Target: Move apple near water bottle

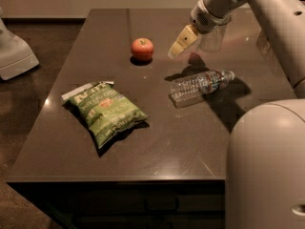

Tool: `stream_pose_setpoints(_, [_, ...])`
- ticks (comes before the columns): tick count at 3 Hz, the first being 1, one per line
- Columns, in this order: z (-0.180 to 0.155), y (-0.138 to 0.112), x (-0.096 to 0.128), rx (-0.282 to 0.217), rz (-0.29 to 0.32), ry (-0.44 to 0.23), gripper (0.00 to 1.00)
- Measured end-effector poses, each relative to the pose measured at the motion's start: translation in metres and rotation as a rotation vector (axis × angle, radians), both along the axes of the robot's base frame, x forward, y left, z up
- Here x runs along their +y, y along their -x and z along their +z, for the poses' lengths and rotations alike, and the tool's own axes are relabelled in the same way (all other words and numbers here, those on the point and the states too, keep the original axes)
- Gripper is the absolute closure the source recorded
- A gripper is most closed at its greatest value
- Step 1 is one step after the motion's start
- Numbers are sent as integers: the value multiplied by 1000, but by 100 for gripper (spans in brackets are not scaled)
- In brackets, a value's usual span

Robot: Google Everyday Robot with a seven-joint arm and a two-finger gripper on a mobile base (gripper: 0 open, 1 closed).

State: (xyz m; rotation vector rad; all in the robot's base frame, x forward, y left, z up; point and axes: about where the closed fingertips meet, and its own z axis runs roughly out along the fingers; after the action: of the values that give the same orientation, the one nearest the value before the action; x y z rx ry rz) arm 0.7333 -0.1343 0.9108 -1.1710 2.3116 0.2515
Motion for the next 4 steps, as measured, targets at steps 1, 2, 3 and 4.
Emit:
stream_pose_setpoints(1, [-12, -10, 38, -18, 14, -24, 0])
stream_pose_setpoints(2, [-25, -14, 73, -10, 52, -37, 0])
stream_pose_setpoints(3, [-33, -14, 104, -2, 96, -43, 0])
stream_pose_setpoints(4, [-35, -17, 127, -1, 131, -42, 0])
